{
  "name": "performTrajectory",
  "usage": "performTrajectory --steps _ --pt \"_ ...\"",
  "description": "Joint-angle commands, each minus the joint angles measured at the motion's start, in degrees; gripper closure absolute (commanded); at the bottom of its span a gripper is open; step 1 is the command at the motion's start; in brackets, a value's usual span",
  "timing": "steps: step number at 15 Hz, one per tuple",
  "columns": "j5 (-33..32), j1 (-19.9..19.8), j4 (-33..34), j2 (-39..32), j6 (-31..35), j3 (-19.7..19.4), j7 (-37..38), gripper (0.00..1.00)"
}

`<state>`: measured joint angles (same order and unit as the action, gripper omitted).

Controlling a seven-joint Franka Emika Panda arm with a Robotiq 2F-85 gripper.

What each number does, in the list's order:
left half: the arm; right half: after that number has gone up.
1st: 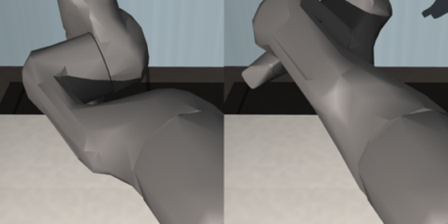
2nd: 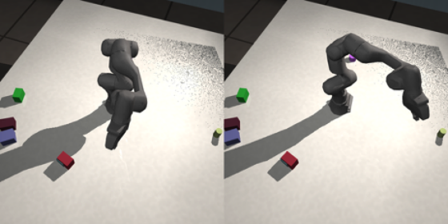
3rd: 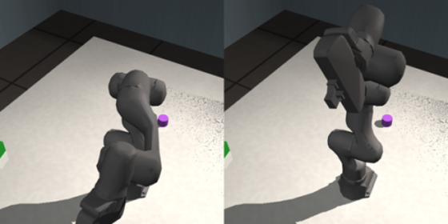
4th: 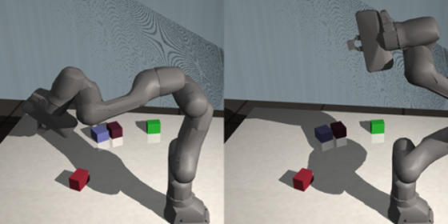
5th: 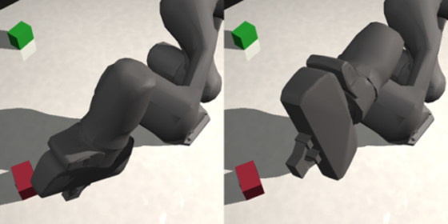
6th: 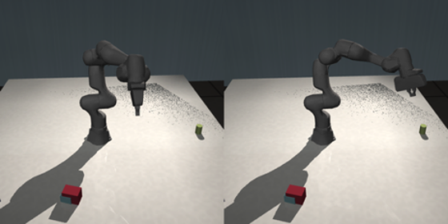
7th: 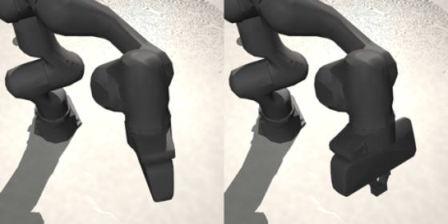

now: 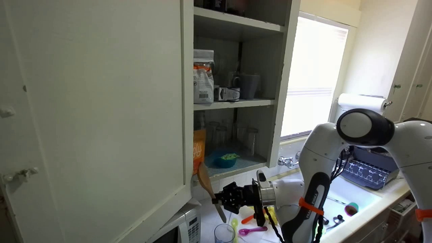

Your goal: Make the wooden spoon lean against the microwave

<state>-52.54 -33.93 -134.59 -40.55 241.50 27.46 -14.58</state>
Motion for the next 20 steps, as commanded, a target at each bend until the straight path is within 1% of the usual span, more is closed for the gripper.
performTrajectory --steps 1,6,12,13,14,15,16,17,18,19,20 --pt "-2.23 -0.28 2.54 -4.73 1.51 0.93 -0.68 0.95" --pt "-2.92 0.32 3.28 -7.3 0.98 0.44 0.35 0.95" --pt "-5.79 0.01 4.61 -10.04 0.0 0.23 1.85 0.95" --pt "-5.4 5.73 5.6 -8.26 3.1 -5.35 5.56 0.95" --pt "-6.19 0.71 5.02 -10.38 -0.12 -0.66 2.71 0.95" --pt "-6.25 1.32 5.25 -10.25 -0.31 -1.39 3.37 0.95" --pt "-4.93 9.39 6.25 -7.52 4.19 -9.04 8.17 0.95" --pt "-6.12 2.28 5.39 -10.0 -0.31 -2.46 4.52 0.95" --pt "-6.34 3.17 5.99 -10.03 -0.45 -3.56 5.42 0.95" --pt "-4.84 11.41 6.79 -7.38 4.04 -11.24 10.12 0.95" --pt "-6.26 4.26 5.91 -9.56 -0.44 -4.52 6.7 0.95"
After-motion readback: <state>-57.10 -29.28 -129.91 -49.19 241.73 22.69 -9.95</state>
